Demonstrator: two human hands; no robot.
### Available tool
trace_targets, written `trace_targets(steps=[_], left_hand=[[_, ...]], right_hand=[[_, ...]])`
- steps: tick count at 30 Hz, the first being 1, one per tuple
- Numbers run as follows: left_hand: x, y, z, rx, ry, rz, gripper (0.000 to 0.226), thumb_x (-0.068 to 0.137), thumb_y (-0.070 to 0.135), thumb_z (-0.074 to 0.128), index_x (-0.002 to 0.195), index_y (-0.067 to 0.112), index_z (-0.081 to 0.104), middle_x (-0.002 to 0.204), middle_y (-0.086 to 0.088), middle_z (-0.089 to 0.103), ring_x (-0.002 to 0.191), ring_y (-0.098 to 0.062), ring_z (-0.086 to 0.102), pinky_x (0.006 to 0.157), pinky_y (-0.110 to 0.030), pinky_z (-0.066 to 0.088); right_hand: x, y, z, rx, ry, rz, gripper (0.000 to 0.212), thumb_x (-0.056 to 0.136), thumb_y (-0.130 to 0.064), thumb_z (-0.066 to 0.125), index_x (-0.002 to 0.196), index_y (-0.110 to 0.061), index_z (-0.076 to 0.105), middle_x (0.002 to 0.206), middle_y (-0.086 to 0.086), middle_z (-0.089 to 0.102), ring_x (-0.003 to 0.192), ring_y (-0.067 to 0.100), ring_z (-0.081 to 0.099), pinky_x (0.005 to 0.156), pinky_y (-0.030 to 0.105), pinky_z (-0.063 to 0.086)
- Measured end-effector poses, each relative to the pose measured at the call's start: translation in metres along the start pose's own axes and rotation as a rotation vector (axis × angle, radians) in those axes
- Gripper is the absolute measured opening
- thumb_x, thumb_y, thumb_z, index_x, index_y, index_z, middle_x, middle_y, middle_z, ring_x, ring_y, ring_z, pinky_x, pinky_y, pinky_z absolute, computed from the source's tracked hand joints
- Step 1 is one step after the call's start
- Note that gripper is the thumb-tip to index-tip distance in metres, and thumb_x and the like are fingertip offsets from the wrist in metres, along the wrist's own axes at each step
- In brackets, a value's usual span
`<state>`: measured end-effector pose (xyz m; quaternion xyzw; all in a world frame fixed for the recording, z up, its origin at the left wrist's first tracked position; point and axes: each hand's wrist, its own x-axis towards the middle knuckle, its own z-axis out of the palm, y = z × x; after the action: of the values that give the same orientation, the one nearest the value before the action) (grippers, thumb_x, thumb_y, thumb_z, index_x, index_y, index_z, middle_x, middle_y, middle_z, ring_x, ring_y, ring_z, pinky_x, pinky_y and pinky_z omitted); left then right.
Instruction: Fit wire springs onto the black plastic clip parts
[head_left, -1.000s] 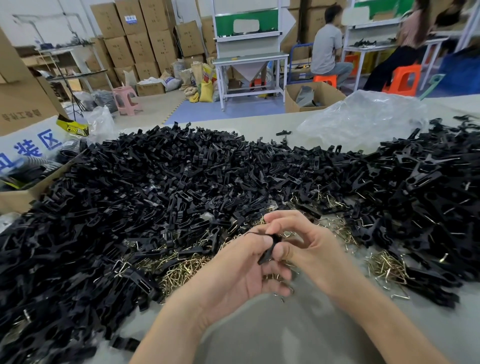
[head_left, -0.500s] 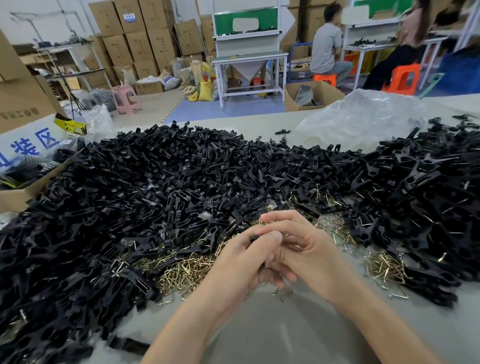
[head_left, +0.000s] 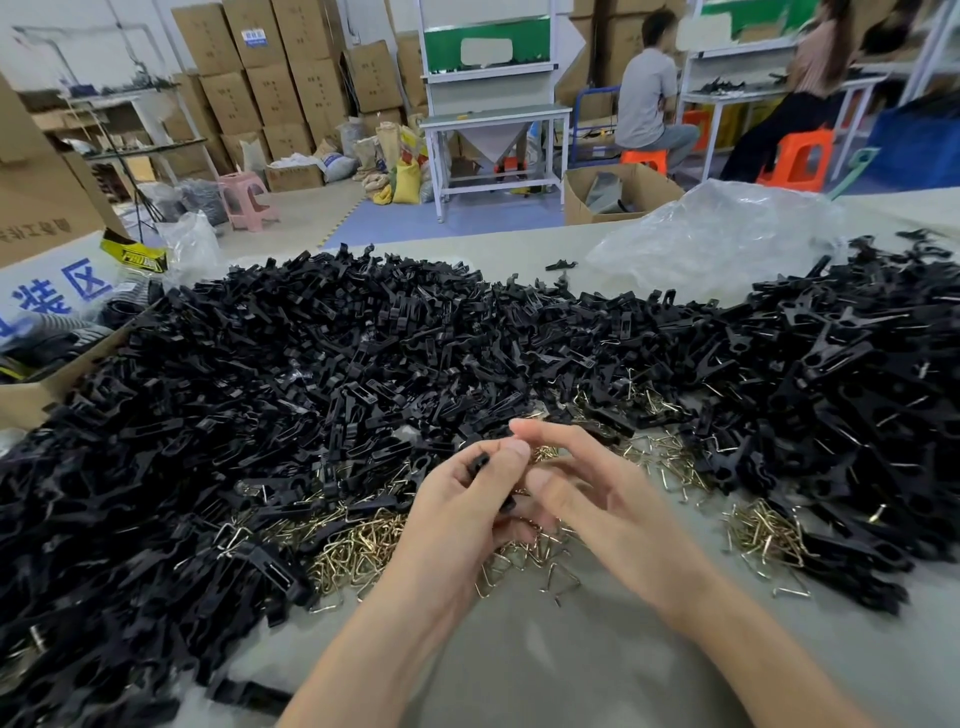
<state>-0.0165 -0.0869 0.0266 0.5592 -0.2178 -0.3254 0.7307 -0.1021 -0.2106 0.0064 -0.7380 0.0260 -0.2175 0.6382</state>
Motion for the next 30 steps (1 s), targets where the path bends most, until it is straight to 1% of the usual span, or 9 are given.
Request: trace_targets(steps=[4, 7, 10, 14, 16, 20, 22, 26, 30], left_hand=[[-0.002, -0.001, 0.002, 0.063, -0.031, 0.001, 0.032, 0.086, 0.028, 0.069, 0.109, 0.006, 0.066, 0.088, -0.008, 0.073, 0.071, -0.019, 0.066, 0.069, -0.04, 0.047], [-0.004, -0.003, 0.004, 0.079, -0.071, -0.021, 0.036, 0.085, 0.03, 0.065, 0.116, 0.012, 0.064, 0.087, -0.005, 0.072, 0.073, -0.016, 0.064, 0.062, -0.032, 0.048], [-0.004, -0.004, 0.005, 0.035, -0.136, -0.036, 0.039, 0.085, 0.033, 0.068, 0.118, 0.012, 0.063, 0.09, -0.008, 0.071, 0.074, -0.017, 0.063, 0.058, -0.027, 0.052], [-0.004, -0.001, 0.004, -0.042, -0.175, -0.044, 0.074, 0.072, 0.051, 0.072, 0.135, 0.017, 0.053, 0.113, -0.018, 0.071, 0.091, -0.024, 0.068, 0.063, -0.033, 0.058], [-0.004, 0.0, 0.003, -0.043, -0.111, -0.033, 0.076, 0.069, 0.056, 0.072, 0.134, 0.02, 0.053, 0.109, -0.014, 0.074, 0.086, -0.022, 0.069, 0.061, -0.031, 0.057], [-0.001, 0.002, -0.004, -0.018, 0.026, 0.083, 0.043, 0.087, 0.045, 0.063, 0.124, 0.022, 0.061, 0.098, -0.009, 0.074, 0.078, -0.021, 0.067, 0.061, -0.029, 0.056], [0.0, 0.001, -0.009, 0.088, 0.138, 0.196, 0.017, 0.099, 0.03, 0.057, 0.113, 0.029, 0.066, 0.091, -0.004, 0.073, 0.074, -0.019, 0.067, 0.061, -0.027, 0.055], [0.005, -0.008, -0.023, 0.603, 0.343, 0.383, 0.02, 0.102, 0.025, 0.052, 0.104, 0.043, 0.06, 0.09, 0.014, 0.07, 0.062, -0.001, 0.056, 0.053, -0.019, 0.045], [0.012, -0.012, -0.036, 0.948, 0.417, 0.407, 0.019, 0.1, 0.029, 0.049, 0.116, 0.037, 0.056, 0.101, 0.025, 0.062, 0.099, 0.006, 0.058, 0.082, -0.016, 0.045]], right_hand=[[0.001, 0.007, 0.002, -0.176, -0.063, -0.114, 0.055, 0.083, -0.008, 0.068, 0.127, -0.04, 0.065, 0.137, -0.012, 0.051, 0.125, 0.015, 0.058, 0.095, 0.033, 0.055], [0.001, 0.009, 0.002, -0.211, -0.061, -0.184, 0.05, 0.079, -0.012, 0.07, 0.119, -0.042, 0.069, 0.136, -0.016, 0.049, 0.126, 0.005, 0.057, 0.091, 0.022, 0.055], [0.002, 0.011, 0.0, -0.158, -0.018, -0.161, 0.04, 0.078, -0.019, 0.07, 0.108, -0.045, 0.071, 0.131, -0.022, 0.05, 0.108, 0.001, 0.066, 0.079, 0.022, 0.059], [0.009, 0.006, -0.014, -0.305, 0.221, -0.231, 0.029, 0.081, -0.028, 0.082, 0.098, -0.049, 0.069, 0.117, -0.02, 0.063, 0.1, 0.003, 0.067, 0.081, 0.013, 0.051], [0.015, -0.003, -0.038, -0.085, 0.487, -0.21, 0.02, 0.082, -0.043, 0.08, 0.098, -0.04, 0.069, 0.105, -0.014, 0.072, 0.091, 0.005, 0.07, 0.074, 0.015, 0.053], [0.014, -0.01, -0.094, 0.658, 0.813, -0.031, 0.061, 0.079, -0.052, 0.071, 0.127, -0.019, 0.052, 0.118, 0.003, 0.075, 0.096, 0.014, 0.075, 0.073, 0.021, 0.059], [0.014, -0.005, -0.094, 0.703, 0.747, 0.07, 0.072, 0.08, -0.054, 0.065, 0.134, -0.011, 0.049, 0.114, 0.006, 0.077, 0.095, 0.014, 0.075, 0.072, 0.022, 0.06], [0.017, -0.002, -0.054, 0.416, 0.492, 0.091, 0.048, 0.085, -0.047, 0.063, 0.125, -0.021, 0.064, 0.103, 0.006, 0.077, 0.08, 0.016, 0.073, 0.066, 0.022, 0.059], [0.016, 0.01, -0.026, 0.012, 0.287, 0.102, 0.032, 0.097, -0.028, 0.057, 0.128, -0.027, 0.061, 0.095, -0.002, 0.075, 0.079, 0.013, 0.069, 0.064, 0.018, 0.054]])
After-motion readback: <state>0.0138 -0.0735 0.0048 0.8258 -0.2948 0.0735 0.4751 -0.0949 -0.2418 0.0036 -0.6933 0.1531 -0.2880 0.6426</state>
